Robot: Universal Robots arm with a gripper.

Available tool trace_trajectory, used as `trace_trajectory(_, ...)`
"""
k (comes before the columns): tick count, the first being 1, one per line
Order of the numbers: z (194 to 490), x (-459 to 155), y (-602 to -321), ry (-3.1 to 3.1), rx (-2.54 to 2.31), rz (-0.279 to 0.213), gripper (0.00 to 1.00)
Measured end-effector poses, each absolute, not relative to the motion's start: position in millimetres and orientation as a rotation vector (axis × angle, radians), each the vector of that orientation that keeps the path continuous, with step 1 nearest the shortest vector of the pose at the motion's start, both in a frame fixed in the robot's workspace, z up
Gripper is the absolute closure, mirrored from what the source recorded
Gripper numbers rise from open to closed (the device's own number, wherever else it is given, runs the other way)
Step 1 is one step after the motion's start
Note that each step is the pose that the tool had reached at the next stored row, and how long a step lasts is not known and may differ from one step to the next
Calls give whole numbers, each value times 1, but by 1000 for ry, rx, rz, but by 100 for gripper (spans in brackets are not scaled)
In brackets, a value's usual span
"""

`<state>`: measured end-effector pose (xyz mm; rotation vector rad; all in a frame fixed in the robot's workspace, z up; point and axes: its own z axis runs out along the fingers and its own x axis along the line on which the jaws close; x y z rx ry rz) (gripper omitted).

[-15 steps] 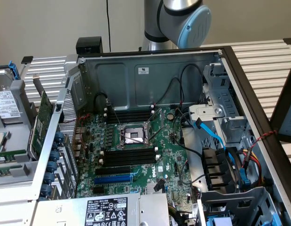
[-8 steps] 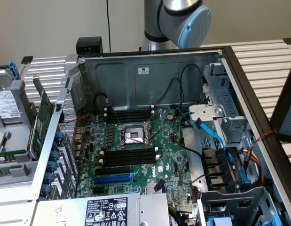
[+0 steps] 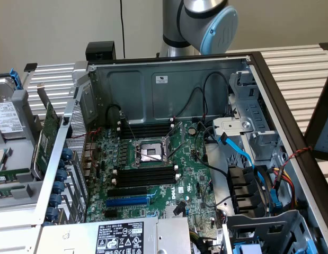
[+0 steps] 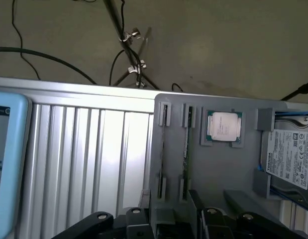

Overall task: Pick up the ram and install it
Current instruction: 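Pick up the ram and move it above insertion slot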

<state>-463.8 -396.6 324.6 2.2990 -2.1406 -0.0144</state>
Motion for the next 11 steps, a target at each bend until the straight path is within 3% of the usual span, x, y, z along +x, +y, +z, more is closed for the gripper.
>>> trace_trajectory(11,305,-464,-394,-2115,2323,-14,58)
